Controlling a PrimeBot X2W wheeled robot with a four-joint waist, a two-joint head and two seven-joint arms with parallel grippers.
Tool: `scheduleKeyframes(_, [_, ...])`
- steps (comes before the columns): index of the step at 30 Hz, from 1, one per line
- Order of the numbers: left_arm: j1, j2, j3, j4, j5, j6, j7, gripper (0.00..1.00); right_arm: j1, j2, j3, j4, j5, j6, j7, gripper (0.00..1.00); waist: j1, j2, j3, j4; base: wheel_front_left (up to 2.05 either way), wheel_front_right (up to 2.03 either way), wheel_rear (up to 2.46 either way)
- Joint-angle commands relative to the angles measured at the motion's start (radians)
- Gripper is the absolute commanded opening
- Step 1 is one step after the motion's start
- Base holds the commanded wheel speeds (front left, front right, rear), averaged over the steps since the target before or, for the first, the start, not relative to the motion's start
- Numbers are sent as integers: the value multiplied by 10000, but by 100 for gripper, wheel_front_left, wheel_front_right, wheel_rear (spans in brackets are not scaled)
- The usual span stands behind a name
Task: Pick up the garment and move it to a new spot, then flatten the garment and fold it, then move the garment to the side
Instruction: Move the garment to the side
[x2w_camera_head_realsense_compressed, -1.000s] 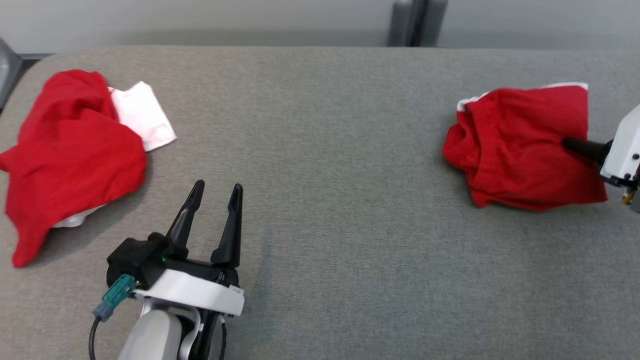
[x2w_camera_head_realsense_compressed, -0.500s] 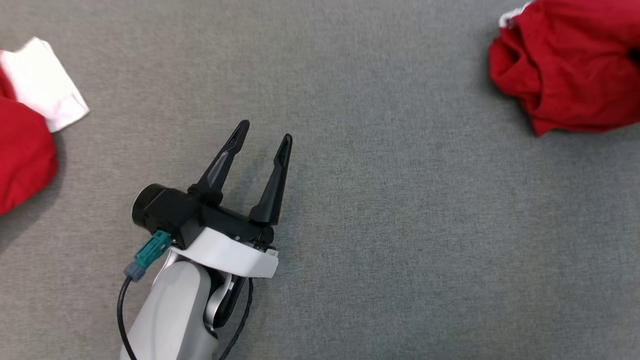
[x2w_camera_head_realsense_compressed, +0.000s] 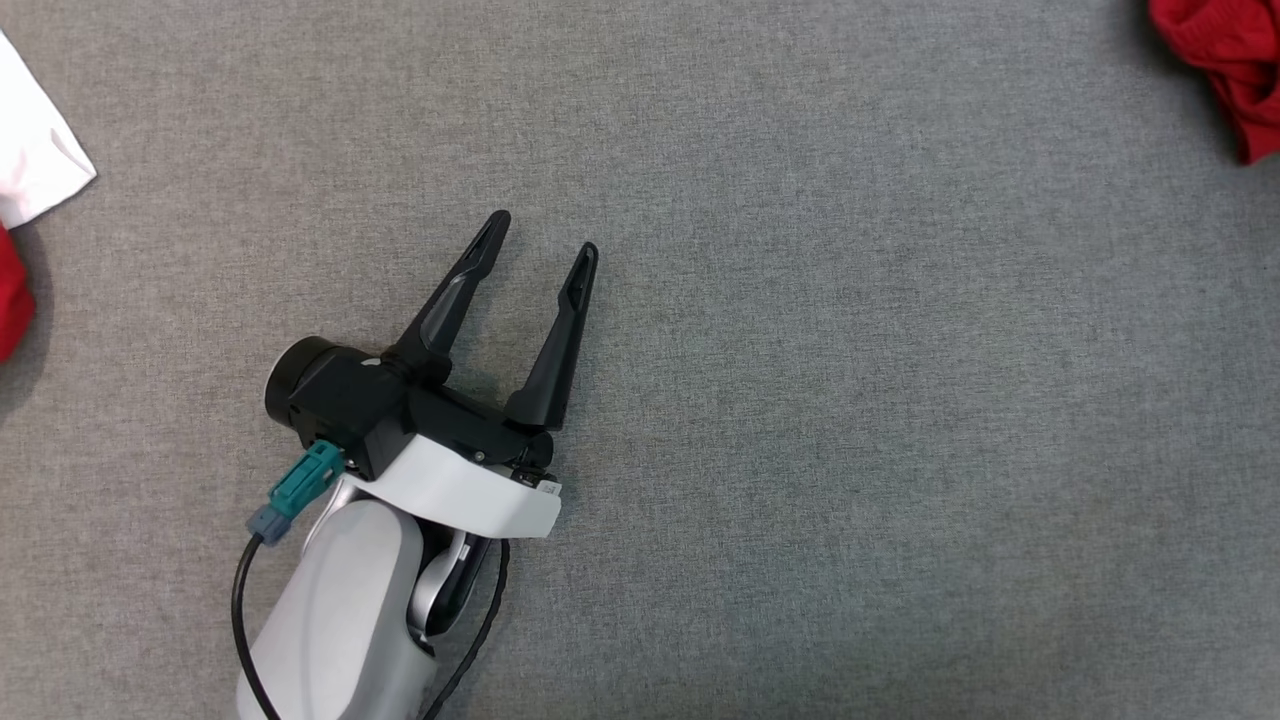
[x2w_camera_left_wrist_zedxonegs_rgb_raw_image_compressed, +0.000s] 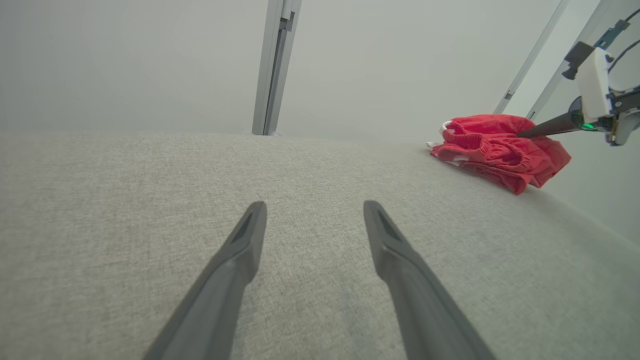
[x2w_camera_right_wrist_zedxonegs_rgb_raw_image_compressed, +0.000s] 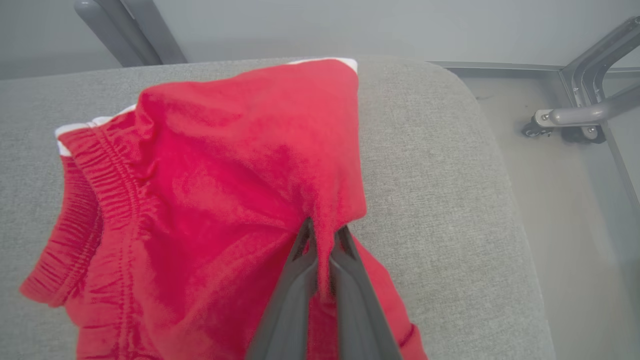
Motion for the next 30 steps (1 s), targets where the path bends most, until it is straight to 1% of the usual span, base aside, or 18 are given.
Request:
scheduleKeyframes(1, [-174,110,41,11,-6,-10,-11,100,-266,-5,16,326,-204,3,-234,0,0,0,13,-1,0,0,0])
scheduleKeyframes(4, [-161,119,57,28,-1,-10,-11,100,-457,47,82,645,-517,2,-406,0,0,0,8,-16,0,0,0])
scheduleKeyframes(5, [-152,117,57,40,9,-10,-11,100,-542,86,91,784,-659,3,-514,7,0,0,1,-21,0,0,0])
scheduleKeyframes(6, [-146,111,50,50,13,-10,-11,100,-609,152,90,948,-749,2,-604,31,0,0,-8,-24,0,0,0])
scheduleKeyframes(8, [-140,101,34,77,4,-10,-11,100,-687,303,103,1180,-813,3,-707,100,0,0,-34,-30,0,0,0])
scheduleKeyframes(13, [-110,84,20,180,-77,-10,-11,100,-854,496,186,1659,-1081,3,-1147,100,0,0,-197,-55,0,0,0])
scheduleKeyframes(19, [140,70,97,278,-119,-11,-13,100,-1036,625,782,1720,-1590,2,-1629,100,0,0,-798,-183,0,0,0])
scheduleKeyframes(23, [423,70,241,355,-174,-11,-13,100,-914,907,1192,1607,-1758,3,-1976,100,0,0,-1531,-377,0,0,0])
scheduleKeyframes(30, [1225,78,692,506,-230,-11,-12,100,-103,1290,1933,1089,-1404,3,-2741,100,0,0,-3224,-711,0,0,0])
